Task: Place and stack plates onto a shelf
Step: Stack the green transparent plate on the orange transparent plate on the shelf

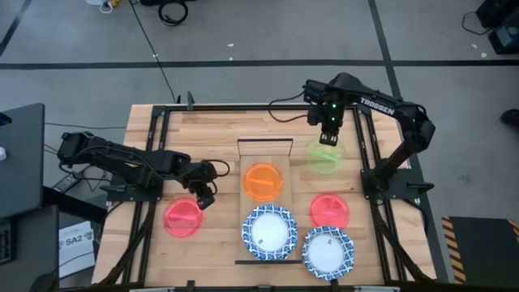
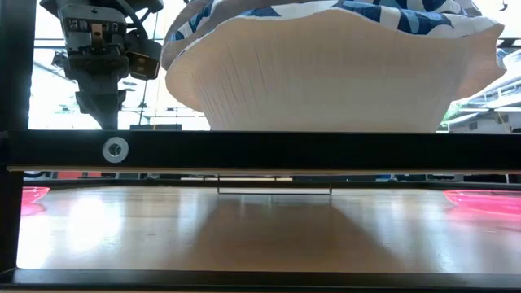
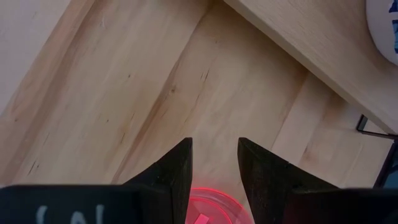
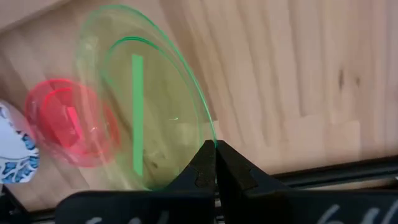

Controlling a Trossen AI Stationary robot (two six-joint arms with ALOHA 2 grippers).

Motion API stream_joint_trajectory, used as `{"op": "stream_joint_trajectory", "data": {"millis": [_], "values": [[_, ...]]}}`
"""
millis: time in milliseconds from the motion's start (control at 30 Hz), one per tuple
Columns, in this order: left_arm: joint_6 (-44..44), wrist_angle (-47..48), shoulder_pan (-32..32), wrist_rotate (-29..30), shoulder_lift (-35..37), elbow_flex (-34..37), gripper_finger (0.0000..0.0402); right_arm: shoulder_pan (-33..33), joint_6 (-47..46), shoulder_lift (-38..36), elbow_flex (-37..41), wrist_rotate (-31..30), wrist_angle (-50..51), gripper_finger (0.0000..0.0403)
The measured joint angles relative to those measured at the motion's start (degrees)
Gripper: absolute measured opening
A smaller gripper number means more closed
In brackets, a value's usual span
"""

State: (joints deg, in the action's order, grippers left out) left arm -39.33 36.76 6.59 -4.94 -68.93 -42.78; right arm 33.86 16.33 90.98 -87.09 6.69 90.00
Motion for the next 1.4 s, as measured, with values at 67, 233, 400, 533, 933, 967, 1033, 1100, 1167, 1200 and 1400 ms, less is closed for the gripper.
{"op": "stream_joint_trajectory", "data": {"millis": [67, 233, 400, 533, 933, 967, 1033, 1100, 1167, 1200, 1400], "values": [[0.00, -0.27, -0.01, -0.01, 0.00, 0.00, 0.0134, -1.31, -1.47, 0.00, 0.00, 0.14, 0.05, 0.0008], [-0.02, -0.92, 0.00, -0.01, 0.00, -0.02, 0.0134, -4.13, -5.60, 0.00, 0.00, 2.29, 0.01, 0.0008], [-0.02, -1.54, -0.01, -0.01, 0.00, -0.02, 0.0134, -7.10, -10.22, 0.00, 0.00, 5.09, 0.04, 0.0008], [-0.02, -1.69, 0.01, -0.01, 0.00, -0.02, 0.0134, -9.77, -14.71, 0.00, 0.00, 5.49, -0.55, 0.0008], [0.00, -2.83, -0.01, -0.01, 0.00, -0.02, 0.0134, -15.38, -29.50, 0.00, 0.00, 5.49, -11.00, 0.0008], [0.00, -2.83, -0.01, -0.01, 0.00, -0.02, 0.0134, -15.71, -30.30, 0.00, 0.00, 5.49, -12.09, 0.0008], [0.02, -2.83, 0.01, -0.01, 0.00, -0.02, 0.0134, -16.40, -31.84, 0.00, 0.00, 5.49, -14.10, 0.0008], [0.05, -2.83, -0.01, -0.01, 0.00, -0.02, 0.0134, -17.11, -33.25, 0.00, 0.00, 5.45, -16.35, 0.0008], [0.11, -2.83, 0.01, -0.01, 0.00, -0.02, 0.0134, -17.91, -34.77, 0.00, 0.02, 5.19, -18.59, 0.0008], [0.12, -2.83, 0.01, -0.01, 0.00, -0.02, 0.0134, -18.29, -35.71, 0.00, 0.14, 5.12, -19.94, 0.0008], [0.11, -2.81, 0.00, -0.01, 0.00, -0.02, 0.0134, -20.38, -39.08, 0.00, 2.08, 4.94, -28.26, 0.0008]]}}
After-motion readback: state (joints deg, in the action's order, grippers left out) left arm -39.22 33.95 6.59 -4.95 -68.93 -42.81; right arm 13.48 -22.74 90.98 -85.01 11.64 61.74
